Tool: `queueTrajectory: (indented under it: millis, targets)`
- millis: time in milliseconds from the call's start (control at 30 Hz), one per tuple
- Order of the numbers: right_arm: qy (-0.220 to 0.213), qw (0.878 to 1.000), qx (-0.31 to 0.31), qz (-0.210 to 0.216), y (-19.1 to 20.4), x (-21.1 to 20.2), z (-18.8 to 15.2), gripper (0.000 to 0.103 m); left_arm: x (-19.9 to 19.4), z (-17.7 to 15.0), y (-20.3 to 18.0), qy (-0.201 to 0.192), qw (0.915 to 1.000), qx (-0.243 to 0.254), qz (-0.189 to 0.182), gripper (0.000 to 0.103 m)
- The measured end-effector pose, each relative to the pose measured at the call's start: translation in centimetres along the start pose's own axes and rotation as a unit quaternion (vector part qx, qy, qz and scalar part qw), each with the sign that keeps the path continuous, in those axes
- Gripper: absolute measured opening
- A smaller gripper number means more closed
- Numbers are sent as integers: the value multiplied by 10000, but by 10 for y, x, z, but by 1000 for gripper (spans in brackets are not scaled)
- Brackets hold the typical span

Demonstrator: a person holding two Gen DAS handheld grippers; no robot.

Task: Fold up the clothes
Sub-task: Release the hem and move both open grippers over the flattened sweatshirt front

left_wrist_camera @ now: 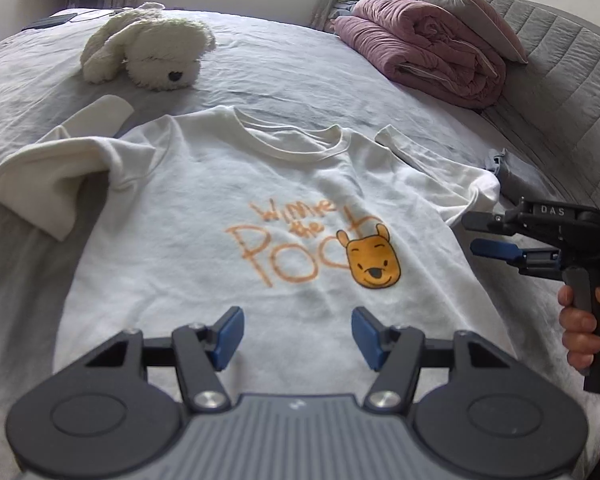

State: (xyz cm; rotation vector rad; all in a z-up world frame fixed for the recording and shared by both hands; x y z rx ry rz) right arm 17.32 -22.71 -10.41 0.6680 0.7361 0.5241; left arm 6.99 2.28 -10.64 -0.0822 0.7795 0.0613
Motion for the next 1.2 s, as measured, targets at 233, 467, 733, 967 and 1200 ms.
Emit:
queueTrajectory:
  millis: [233, 467, 733, 967, 1200]
  targets:
    - [-507, 9982, -200, -263, -20, 16, 24, 52, 35, 9, -34, -587, 9978, 239, 185, 73]
    - [-1019, 9938, -398, -208, -42, 18, 40, 10, 47, 10, -48, -808, 9946, 528, 392, 79]
    - [-1019, 9912, -806, -271, -58, 16, 55, 7, 50, 10, -49, -784, 9939, 620, 474, 80]
    - [-802, 9940, -737, 27, -54, 16, 51, 27, 37, 13, -59, -702, 9933, 720, 577, 68]
    - [206, 9951, -104, 961, -52, 5, 43, 38, 4, 22, -112, -591, 9949, 818, -27, 52]
Point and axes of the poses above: each gripper's, at about its wrist camera, not at the fingertips, and x roughly the way its jaws point, y to its left, z to its top, the point moved 10 cm from there along x, roughly the way its jaws point, and after that the axes turned 13 degrees about z, right-handed, at the moved point
